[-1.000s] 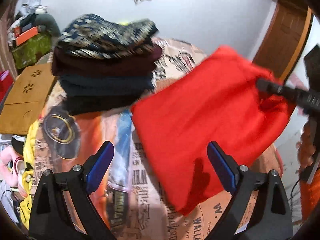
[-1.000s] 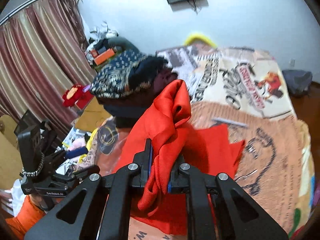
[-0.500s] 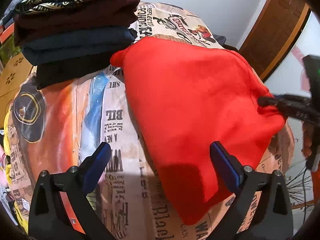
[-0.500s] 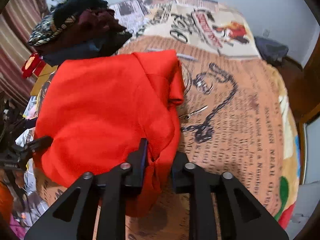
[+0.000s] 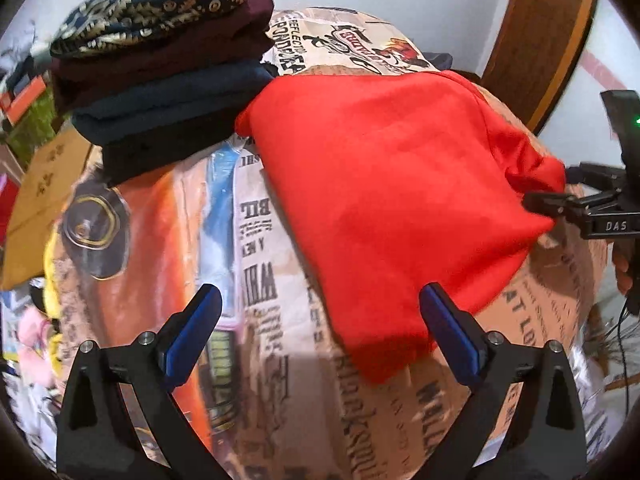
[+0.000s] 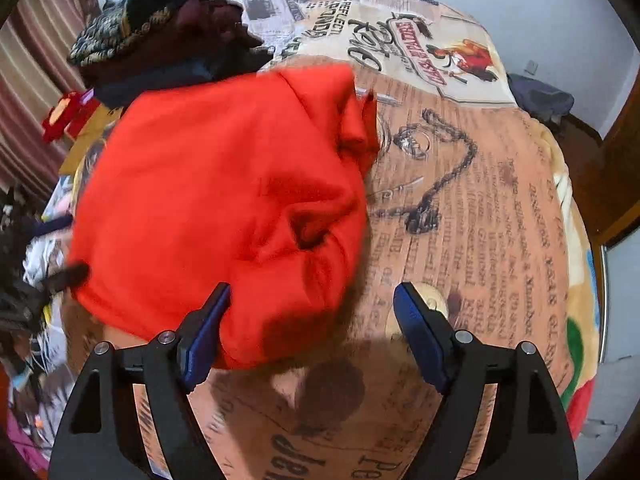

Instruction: Fold large clothes

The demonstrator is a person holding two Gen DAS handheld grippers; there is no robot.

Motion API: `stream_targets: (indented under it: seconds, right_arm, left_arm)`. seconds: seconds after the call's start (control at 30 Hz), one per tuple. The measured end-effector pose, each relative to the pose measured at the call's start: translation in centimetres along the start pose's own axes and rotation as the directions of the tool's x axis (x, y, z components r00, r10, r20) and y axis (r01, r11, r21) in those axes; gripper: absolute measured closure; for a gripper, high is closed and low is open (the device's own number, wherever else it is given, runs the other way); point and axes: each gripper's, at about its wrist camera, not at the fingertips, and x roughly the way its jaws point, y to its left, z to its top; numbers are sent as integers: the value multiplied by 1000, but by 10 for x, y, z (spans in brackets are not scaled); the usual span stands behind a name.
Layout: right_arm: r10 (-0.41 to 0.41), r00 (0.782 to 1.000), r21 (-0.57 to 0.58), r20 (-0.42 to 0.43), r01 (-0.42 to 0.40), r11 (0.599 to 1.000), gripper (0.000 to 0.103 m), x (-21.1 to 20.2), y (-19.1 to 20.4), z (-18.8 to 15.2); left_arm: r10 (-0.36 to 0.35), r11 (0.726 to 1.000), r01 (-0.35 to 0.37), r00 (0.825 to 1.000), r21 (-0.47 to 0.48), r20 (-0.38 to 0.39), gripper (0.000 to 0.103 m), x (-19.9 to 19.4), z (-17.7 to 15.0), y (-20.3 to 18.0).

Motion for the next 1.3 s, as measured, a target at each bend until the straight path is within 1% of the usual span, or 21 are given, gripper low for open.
stream_targets:
  seconds: [0.07,0.17,0.23,0.33,0.43,0.47,0.57,0.6,0.7,0.77,0.8,0.87,0.9,0.97,1.0,1.07,1.1,1.17,1.2,1.23,1.3]
  right_arm:
    - [-11,1000,-18,-19,10,1000,25,-6,2,-2]
    - [25,999,3,-23,-25,1000,25,-18,-7,-1]
    - [44,999,26,-9,-44,999,25,-25,-12,2]
    - [45,999,46,29,-47,998,25,-36,-17,15]
    - [58,997,51,58,-61,997,25,-41,-18,29]
    - [75,995,61,65,-79,995,25,-41,-19,35]
    - [128,990,70,67,-133,989,25,-33,-17,47]
    - [138,989,67,61,-142,988,25,-28,-15,49]
    - [157,987,54,21,-158,986,25,-6,-11,57]
    - [173,985,74,-23,-171,982,25,13,-13,61]
    - [173,984,89,-44,-169,982,25,23,-17,61]
    - [169,982,138,-88,-156,978,25,42,-28,62]
    - [190,977,168,-100,-171,971,25,49,-36,62]
    - [269,956,257,-122,-231,938,25,63,-53,61]
    - [298,947,282,-117,-256,925,25,66,-58,62]
    - [327,937,294,-123,-280,914,25,71,-63,67]
    - [334,933,291,-133,-285,913,25,74,-63,69]
    - [360,921,296,-150,-306,905,25,81,-62,74]
    - [374,914,300,-160,-316,900,24,86,-61,76]
    - [379,910,301,-169,-319,899,24,90,-60,78]
    - [381,907,287,-180,-322,902,23,96,-57,82]
  left_arm:
    - [20,999,-20,1000,31,-2,3,-4,-5,-1]
    - [44,998,-43,999,38,-11,3,-9,-8,3]
    - [47,999,-47,999,8,0,3,-15,-5,10]
    - [62,996,-60,997,-64,43,3,-25,7,27]
    - [84,991,-76,994,-107,69,3,-25,21,38]
    - [86,990,-77,994,-117,71,3,-24,25,41]
    - [51,986,-40,997,-160,66,3,-16,36,49]
    - [29,985,-18,998,-174,61,3,-11,39,50]
    - [-46,976,52,998,-212,33,3,6,43,52]
    - [-107,965,106,994,-239,8,3,19,44,53]
    - [-149,956,143,989,-257,-4,3,27,44,54]
    - [-232,929,216,972,-302,-20,3,41,44,56]
    - [-260,917,239,965,-320,-23,3,47,45,57]
    - [-324,885,291,946,-364,-30,3,61,48,61]
    - [-350,870,312,936,-381,-33,3,67,49,63]
    - [-411,832,359,911,-422,-35,3,81,51,66]
    - [-444,809,384,895,-445,-35,3,89,53,67]
    - [-486,779,416,873,-469,-32,3,99,55,68]
    - [-503,766,430,864,-477,-29,3,104,57,67]
    - [-512,760,439,859,-480,-26,3,108,59,66]
    - [-514,761,445,858,-472,-20,3,112,63,64]
